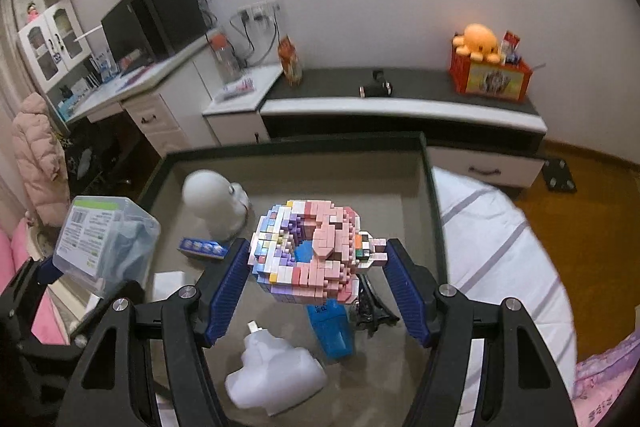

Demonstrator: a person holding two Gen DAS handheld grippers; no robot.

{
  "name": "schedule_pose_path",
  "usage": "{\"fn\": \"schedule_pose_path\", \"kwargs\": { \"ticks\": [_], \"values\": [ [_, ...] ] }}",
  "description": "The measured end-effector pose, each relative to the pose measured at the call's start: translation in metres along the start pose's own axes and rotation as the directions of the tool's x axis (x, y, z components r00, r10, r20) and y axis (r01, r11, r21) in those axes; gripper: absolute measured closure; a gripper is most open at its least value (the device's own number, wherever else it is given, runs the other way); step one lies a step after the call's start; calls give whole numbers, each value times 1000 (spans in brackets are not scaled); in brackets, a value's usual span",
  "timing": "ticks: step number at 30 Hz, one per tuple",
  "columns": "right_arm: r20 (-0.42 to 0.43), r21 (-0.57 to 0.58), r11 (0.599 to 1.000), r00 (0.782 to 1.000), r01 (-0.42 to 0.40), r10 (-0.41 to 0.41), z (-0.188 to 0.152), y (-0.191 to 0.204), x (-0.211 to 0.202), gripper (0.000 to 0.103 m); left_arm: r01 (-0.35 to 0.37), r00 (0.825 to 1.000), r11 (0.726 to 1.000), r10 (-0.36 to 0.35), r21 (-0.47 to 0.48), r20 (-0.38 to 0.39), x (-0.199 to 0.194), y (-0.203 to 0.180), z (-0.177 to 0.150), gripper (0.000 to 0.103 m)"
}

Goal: Organize rigid objects
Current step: 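Carry the plastic box with the left tool while the right tool carries the block donut into the tray, then open both tools and withdraw them from the tray toward the remaining items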

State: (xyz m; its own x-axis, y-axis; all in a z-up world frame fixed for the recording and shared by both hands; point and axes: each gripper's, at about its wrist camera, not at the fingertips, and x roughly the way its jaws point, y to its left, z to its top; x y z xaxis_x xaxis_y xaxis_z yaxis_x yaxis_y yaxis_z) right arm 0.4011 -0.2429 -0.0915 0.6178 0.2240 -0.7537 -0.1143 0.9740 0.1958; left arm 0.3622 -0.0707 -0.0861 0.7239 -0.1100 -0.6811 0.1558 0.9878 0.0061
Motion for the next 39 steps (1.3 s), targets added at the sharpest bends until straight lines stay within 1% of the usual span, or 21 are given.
{"fn": "schedule_pose_path", "kwargs": {
  "ticks": [5,9,11,12,14,15,17,24,29,35,39],
  "values": [
    [-20,2,1000,1000,-1,1,-4,0,5,34,-18,998,1000,19,9,-62,19,1,-9,7],
    [-24,-1,1000,1000,-1,1,-6,1,4,33,-29,997,1000,30,9,-68,19,2,-14,4],
    [-18,12,1000,1000,2,-2,-4,-1,3,21,-27,998,1000,27,7,-58,14,3,-16,2],
    [-16,19,1000,1000,2,-2,-5,-2,2,18,-29,998,1000,29,5,-53,11,3,-17,1],
    [-15,30,999,1000,-13,14,-5,-3,0,17,-28,999,1000,27,-9,-35,1,7,-20,0],
    [-10,36,999,1000,-16,16,-6,-3,-3,13,-28,999,999,27,-16,-29,-2,9,-21,0],
    [10,43,999,1000,-15,14,-8,-4,-11,0,-24,1000,999,24,-37,-15,-13,14,-24,0],
    [87,39,999,996,-5,2,-28,4,-56,0,-18,999,997,21,-71,49,-58,16,-39,0],
    [160,17,1000,987,-2,-1,-47,22,-100,0,-18,995,996,26,-86,95,-100,13,-51,0],
    [268,-27,999,963,25,-17,-80,46,-163,0,-12,989,995,27,-101,148,-151,11,-65,0],
    [336,-35,998,941,48,-34,-110,56,-206,0,2,983,994,18,-113,182,-185,10,-82,0]
  ]
}}
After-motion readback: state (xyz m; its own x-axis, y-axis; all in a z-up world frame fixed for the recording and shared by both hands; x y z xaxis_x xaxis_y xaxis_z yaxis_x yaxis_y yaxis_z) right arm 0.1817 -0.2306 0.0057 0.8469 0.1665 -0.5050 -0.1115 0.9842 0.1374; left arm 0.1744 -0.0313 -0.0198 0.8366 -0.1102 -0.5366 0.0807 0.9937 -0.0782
